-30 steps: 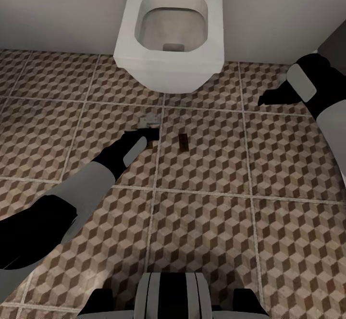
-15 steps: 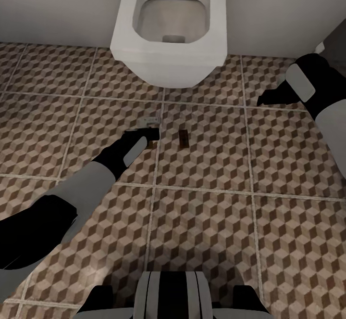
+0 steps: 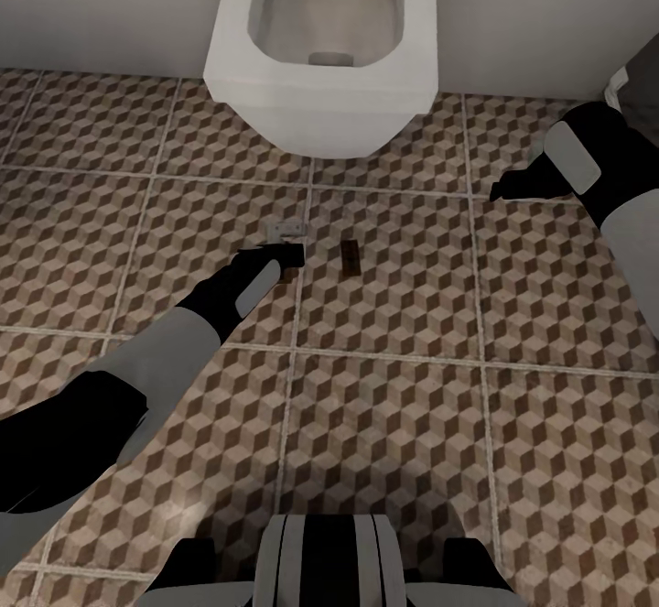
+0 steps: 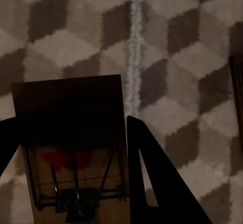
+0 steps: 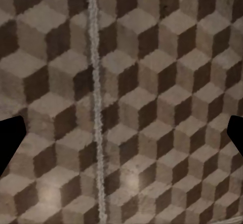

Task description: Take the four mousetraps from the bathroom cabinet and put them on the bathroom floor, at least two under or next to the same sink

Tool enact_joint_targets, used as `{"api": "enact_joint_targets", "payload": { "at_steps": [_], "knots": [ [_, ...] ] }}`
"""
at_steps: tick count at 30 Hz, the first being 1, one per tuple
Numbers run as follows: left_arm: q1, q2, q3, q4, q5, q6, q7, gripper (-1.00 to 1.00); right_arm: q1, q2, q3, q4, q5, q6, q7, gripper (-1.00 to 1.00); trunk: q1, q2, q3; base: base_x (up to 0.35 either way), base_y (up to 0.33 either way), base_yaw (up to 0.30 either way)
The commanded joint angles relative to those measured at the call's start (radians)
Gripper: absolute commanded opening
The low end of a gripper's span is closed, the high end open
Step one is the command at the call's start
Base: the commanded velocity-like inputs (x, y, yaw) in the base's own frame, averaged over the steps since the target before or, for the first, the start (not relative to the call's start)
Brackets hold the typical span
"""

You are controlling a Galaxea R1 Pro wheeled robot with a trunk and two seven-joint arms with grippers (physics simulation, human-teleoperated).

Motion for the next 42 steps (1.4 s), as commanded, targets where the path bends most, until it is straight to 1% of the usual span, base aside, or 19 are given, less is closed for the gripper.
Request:
{"api": "enact_joint_targets", "payload": {
  "at_steps": [1, 12, 21, 37, 42],
  "knots": [
    [-0.001, 0.0, -0.007, -0.002, 0.007, 0.003, 0.01, -1.0, -0.001, -0.001, 0.008, -0.001, -0.011, 0.003, -0.007, 1.0, 0.0, 0.0, -0.001, 0.0, 0.0, 0.0],
    [-0.001, -0.001, -0.007, -0.001, 0.007, 0.003, 0.01, -1.0, -0.001, -0.004, 0.007, -0.002, -0.011, 0.003, -0.007, 1.0, 0.0, 0.0, -0.001, 0.002, 0.0, 0.0],
    [-0.001, -0.001, -0.007, -0.001, 0.007, 0.003, 0.01, -1.0, 0.0, -0.002, 0.006, -0.002, -0.011, 0.003, -0.007, 1.0, 0.0, 0.0, -0.001, 0.082, 0.0, 0.0],
    [-0.001, -0.001, -0.007, -0.002, 0.007, 0.003, 0.01, -1.0, -0.001, -0.004, 0.006, -0.002, -0.01, 0.003, -0.007, 1.0, 0.0, 0.0, -0.001, 0.013, 0.0, 0.0],
    [-0.001, -0.001, -0.007, -0.003, 0.007, 0.003, 0.01, -1.0, -0.001, -0.004, 0.006, -0.002, -0.011, 0.003, -0.008, 1.0, 0.0, 0.0, -0.001, 0.106, 0.04, 0.0]
  ]
}}
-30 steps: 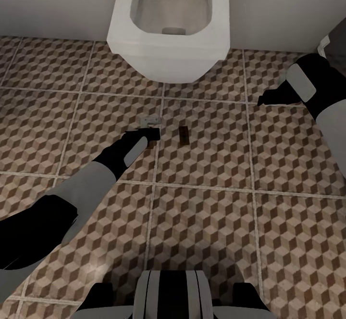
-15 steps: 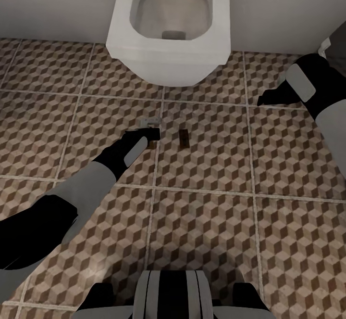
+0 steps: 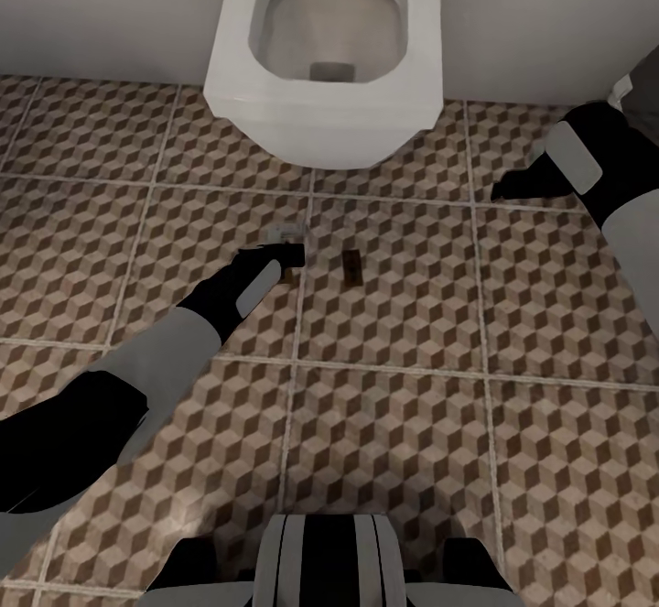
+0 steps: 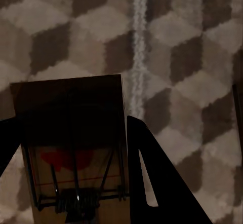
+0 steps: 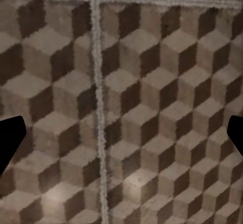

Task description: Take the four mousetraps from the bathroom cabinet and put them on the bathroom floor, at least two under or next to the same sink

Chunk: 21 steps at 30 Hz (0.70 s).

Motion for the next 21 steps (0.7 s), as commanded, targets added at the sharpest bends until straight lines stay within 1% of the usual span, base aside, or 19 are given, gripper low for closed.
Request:
{"api": "enact_joint_targets", "payload": {
  "at_steps": [1, 6, 12, 21],
  "knots": [
    [-0.001, 0.001, -0.007, -0.002, 0.007, 0.003, 0.01, -1.0, -0.001, -0.001, 0.008, -0.001, -0.011, 0.003, -0.007, 1.0, 0.0, 0.0, -0.001, 0.147, 0.053, 0.0],
    [-0.001, 0.001, -0.007, -0.002, 0.007, 0.002, 0.01, -1.0, 0.0, -0.001, 0.008, -0.002, -0.01, 0.003, -0.007, 1.0, 0.0, 0.0, -0.001, 0.099, 0.023, 0.0],
    [-0.001, 0.001, -0.007, -0.002, 0.007, 0.002, 0.01, -1.0, 0.0, 0.0, 0.008, -0.002, -0.011, 0.003, -0.007, 1.0, 0.0, 0.0, -0.001, 0.03, 0.005, 0.0],
    [-0.001, 0.001, -0.007, -0.002, 0.007, 0.002, 0.012, -1.0, 0.0, -0.001, 0.008, -0.001, -0.01, 0.003, -0.007, 1.0, 0.0, 0.0, -0.001, 0.006, -0.065, 0.0]
  ]
}}
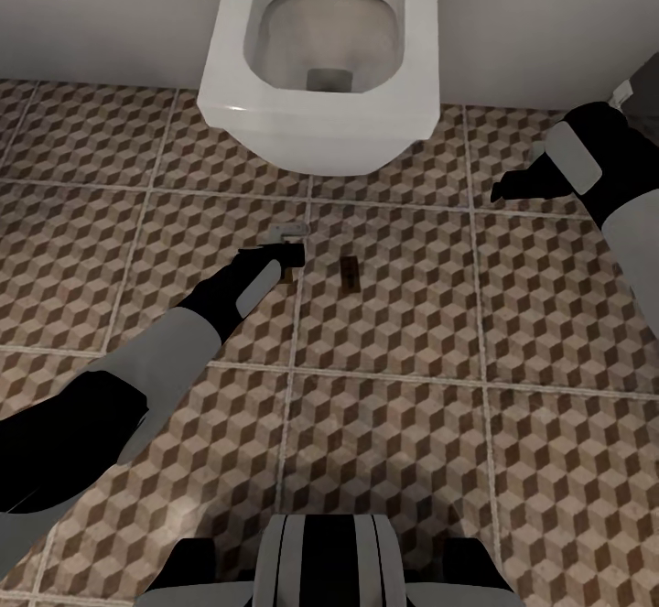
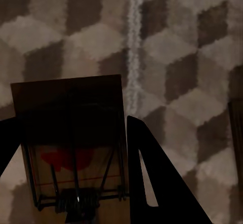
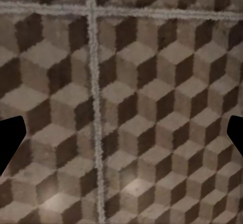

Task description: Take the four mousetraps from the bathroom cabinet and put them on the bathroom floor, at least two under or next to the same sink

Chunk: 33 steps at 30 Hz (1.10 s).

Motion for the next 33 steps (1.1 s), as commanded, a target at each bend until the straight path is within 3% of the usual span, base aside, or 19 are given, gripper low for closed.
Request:
{"api": "enact_joint_targets", "payload": {
  "at_steps": [1, 33],
  "knots": [
    [-0.001, 0.001, -0.007, -0.002, 0.007, 0.003, 0.011, -1.0, -0.001, -0.002, 0.008, -0.002, -0.01, 0.003, -0.007, 1.0, 0.0, 0.0, -0.001, 0.002, -0.031, 0.0],
    [-0.001, 0.001, -0.02, 0.0, 0.007, 0.003, 0.011, -1.0, 0.0, 0.0, 0.008, -0.002, -0.01, 0.003, -0.007, 1.0, 0.0, 0.0, -0.001, 0.002, -0.045, 0.0]
  ]
}}
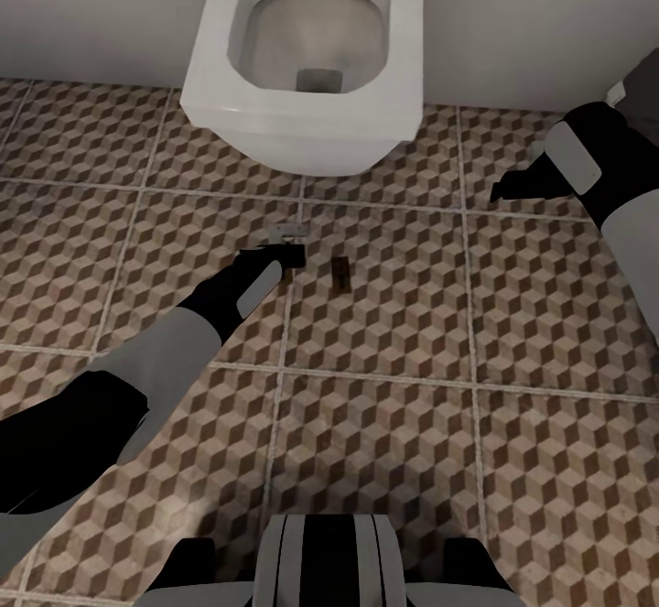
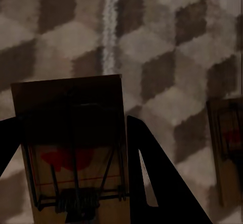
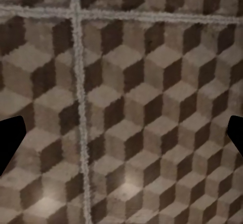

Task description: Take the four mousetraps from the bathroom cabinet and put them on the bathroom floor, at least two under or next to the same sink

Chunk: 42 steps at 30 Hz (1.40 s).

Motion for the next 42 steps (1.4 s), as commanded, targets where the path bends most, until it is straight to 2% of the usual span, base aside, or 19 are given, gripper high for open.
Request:
{"api": "enact_joint_targets", "payload": {
  "at_steps": [1, 15, 42],
  "knots": [
    [-0.001, 0.001, -0.007, -0.001, 0.007, 0.003, 0.011, -1.0, -0.001, -0.001, 0.008, -0.002, -0.01, 0.003, -0.007, 1.0, 0.0, 0.0, -0.001, 0.038, -0.08, 0.0],
    [-0.001, 0.001, -0.007, -0.001, 0.007, 0.003, 0.011, -1.0, -0.001, 0.0, 0.008, -0.002, -0.011, 0.003, -0.007, 1.0, 0.0, 0.0, -0.001, 0.079, -0.008, 0.0],
    [-0.001, 0.001, -0.007, -0.001, 0.008, 0.003, 0.011, -1.0, -0.001, -0.002, 0.008, -0.003, -0.012, 0.003, -0.007, 1.0, 0.0, 0.0, -0.001, 0.006, -0.006, 0.0]
  ]
}}
